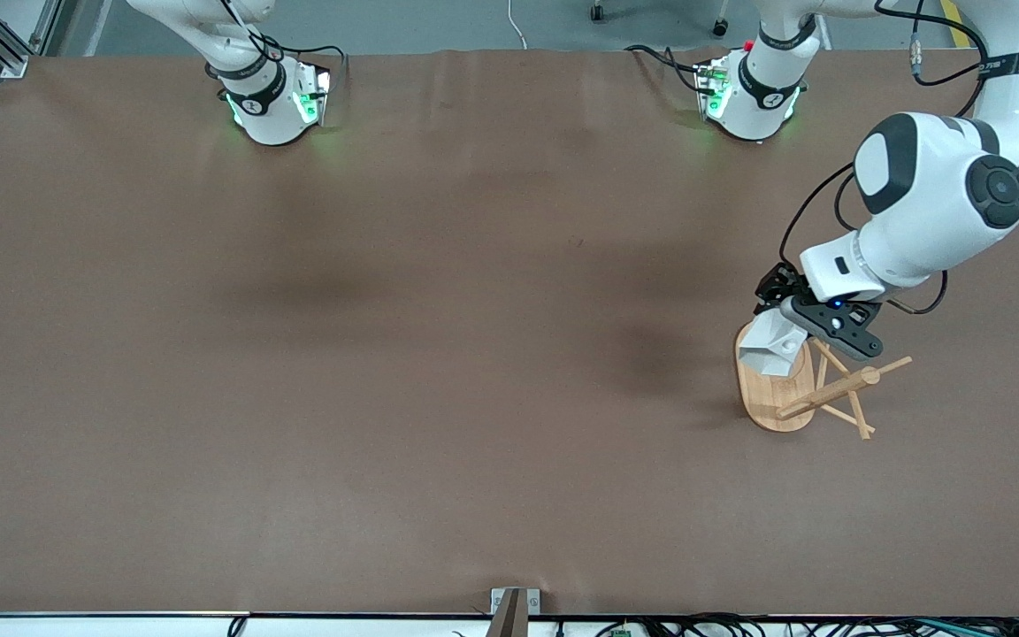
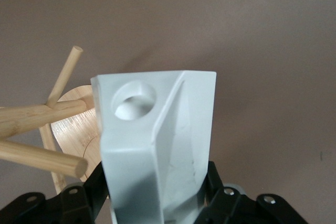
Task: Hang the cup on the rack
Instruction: 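Carry the cup with the left gripper over the wooden rack, then lower the cup's hole onto a rack peg with the left gripper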
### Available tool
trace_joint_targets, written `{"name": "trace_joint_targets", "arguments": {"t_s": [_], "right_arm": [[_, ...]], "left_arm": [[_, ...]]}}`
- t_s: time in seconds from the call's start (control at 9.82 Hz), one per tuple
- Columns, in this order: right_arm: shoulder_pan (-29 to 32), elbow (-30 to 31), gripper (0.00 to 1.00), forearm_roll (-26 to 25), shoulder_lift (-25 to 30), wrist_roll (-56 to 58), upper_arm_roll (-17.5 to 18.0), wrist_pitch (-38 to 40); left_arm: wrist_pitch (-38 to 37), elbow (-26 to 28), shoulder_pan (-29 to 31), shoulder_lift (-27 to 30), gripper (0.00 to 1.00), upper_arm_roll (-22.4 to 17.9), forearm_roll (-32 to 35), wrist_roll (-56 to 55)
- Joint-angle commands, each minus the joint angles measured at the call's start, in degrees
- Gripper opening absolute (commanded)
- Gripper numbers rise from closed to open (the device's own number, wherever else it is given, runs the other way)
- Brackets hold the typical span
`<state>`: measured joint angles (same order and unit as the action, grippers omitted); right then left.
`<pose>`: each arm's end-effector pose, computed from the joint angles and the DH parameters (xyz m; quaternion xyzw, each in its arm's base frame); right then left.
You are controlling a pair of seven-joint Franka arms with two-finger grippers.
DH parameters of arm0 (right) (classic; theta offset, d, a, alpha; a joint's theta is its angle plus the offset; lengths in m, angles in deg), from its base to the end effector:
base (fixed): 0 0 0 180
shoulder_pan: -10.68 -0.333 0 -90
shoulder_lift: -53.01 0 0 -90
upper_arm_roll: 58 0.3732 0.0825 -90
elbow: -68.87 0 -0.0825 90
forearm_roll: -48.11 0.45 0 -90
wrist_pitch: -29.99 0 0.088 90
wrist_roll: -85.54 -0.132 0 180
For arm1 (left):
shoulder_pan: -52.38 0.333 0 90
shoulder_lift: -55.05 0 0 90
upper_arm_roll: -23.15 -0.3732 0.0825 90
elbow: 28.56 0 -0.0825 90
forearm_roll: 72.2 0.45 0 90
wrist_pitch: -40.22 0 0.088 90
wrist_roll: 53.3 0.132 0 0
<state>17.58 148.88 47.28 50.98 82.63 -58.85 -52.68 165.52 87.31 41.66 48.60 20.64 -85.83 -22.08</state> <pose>0.6134 -0.0854 0.7161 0.9955 -0.0938 0.0052 0.0077 0.6353 -0.1057 0.3978 0.9569 -0.2730 0.0447 0.0890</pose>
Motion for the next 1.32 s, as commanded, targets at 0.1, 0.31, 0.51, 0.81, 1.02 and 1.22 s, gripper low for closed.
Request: {"name": "trace_joint_targets", "arguments": {"t_s": [0.1, 0.31, 0.51, 0.81, 1.02, 1.22], "right_arm": [[-0.05, -0.90, 1.00, -0.58, -0.17, -1.22, 0.41, 0.93], [-0.40, -0.90, 1.00, -0.67, -0.17, -1.13, 0.41, 0.84], [-0.40, -0.99, 1.00, -0.67, -0.17, -1.22, 0.84, 0.93], [-0.31, -0.90, 1.00, -0.67, -0.17, -1.13, 0.85, 0.75], [-0.22, -0.90, 1.00, -0.67, -0.17, -1.13, 0.85, 0.75], [-0.22, -0.90, 1.00, -0.67, -0.17, -1.13, 0.85, 0.75]], "left_arm": [[0.65, -0.21, -0.27, -2.69, 0.01, -1.27, -2.02, 3.22], [0.65, -0.30, -0.27, -2.78, 0.01, -3.36, -1.93, 3.66], [0.65, -1.08, -0.27, -2.78, 0.01, -3.73, -1.93, 4.11], [2.04, -1.44, -0.18, -3.92, 0.01, -3.82, -2.11, 4.11], [2.84, -1.70, -0.18, -5.06, 0.09, -3.99, -1.93, 4.11], [3.20, -2.58, -0.09, -5.86, 0.71, -5.05, -2.10, 3.93]]}}
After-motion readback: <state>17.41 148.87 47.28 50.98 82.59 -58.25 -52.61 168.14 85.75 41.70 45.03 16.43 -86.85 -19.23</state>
